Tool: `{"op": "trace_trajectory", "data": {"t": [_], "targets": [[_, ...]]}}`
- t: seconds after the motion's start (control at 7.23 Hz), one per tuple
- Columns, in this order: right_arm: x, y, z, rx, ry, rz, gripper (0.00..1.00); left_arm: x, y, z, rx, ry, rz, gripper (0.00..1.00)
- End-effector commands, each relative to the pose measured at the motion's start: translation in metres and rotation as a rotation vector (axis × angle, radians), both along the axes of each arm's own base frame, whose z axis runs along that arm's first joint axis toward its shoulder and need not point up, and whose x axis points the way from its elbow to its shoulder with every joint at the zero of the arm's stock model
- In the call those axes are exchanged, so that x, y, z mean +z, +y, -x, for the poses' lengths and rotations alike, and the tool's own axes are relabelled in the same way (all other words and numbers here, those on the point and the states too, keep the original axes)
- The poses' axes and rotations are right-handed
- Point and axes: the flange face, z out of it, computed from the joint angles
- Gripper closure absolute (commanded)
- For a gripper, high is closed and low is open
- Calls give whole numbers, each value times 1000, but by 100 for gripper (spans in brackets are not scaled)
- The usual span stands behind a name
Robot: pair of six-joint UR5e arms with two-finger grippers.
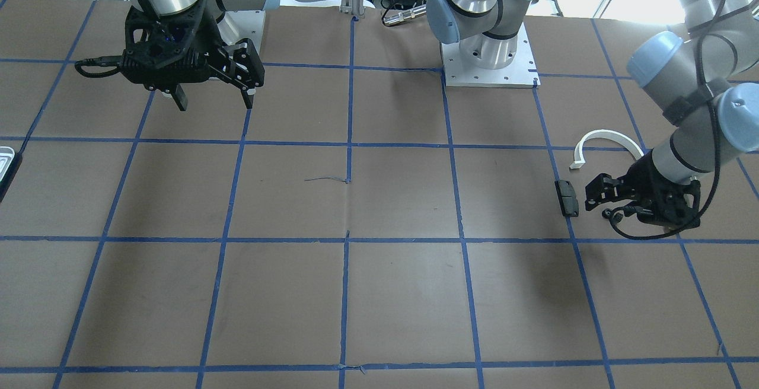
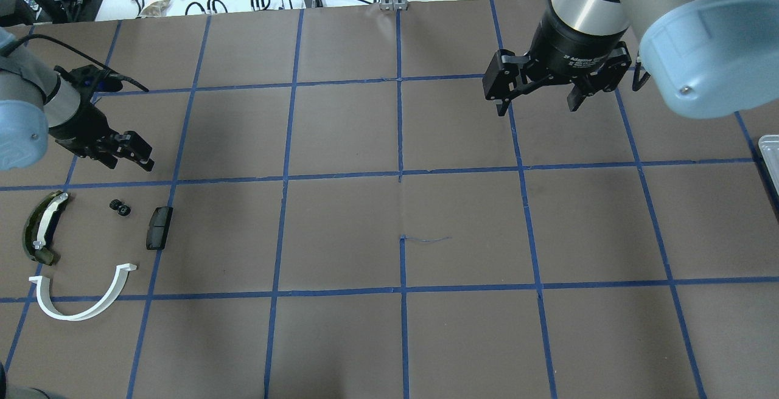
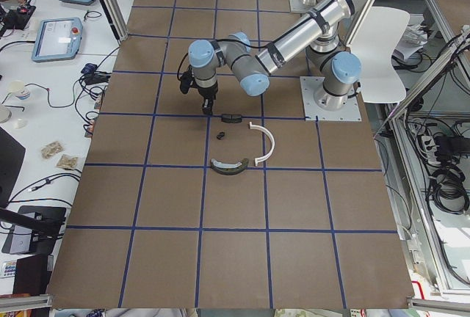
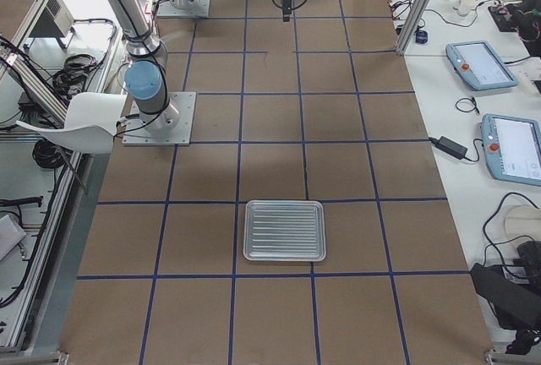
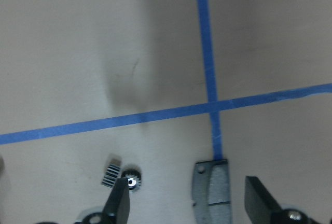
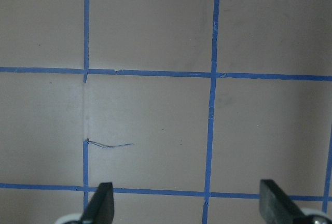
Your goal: Place bearing gear from tray to pile
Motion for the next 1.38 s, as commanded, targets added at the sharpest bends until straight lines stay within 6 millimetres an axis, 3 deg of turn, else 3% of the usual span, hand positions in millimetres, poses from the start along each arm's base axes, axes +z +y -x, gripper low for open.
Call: {"op": "trace_trajectory", "data": {"t": [0.0, 0.28, 0.55, 0.69, 0.83, 0.97, 1.25], "targets": [[1, 0, 1, 0, 7, 2, 0, 70, 12, 78, 8, -19, 37, 14], [0, 0, 1, 1, 7, -1, 0, 149, 22, 176, 46, -40, 54, 8], [-2, -1, 1, 0, 8, -9, 0, 208, 24, 242, 93, -39, 64, 1], [-3, -3, 4, -6, 9, -13, 0, 237, 40, 264, 71, -36, 87, 0], [-4, -4, 6, -11, 7, -15, 0, 248, 44, 266, 59, -42, 105, 0], [-5, -5, 6, -12, 7, -15, 0, 226, 50, 252, 61, -104, 43, 0], [-6, -6, 6, -14, 6, -17, 0, 223, 49, 245, 94, -115, 40, 0]]}}
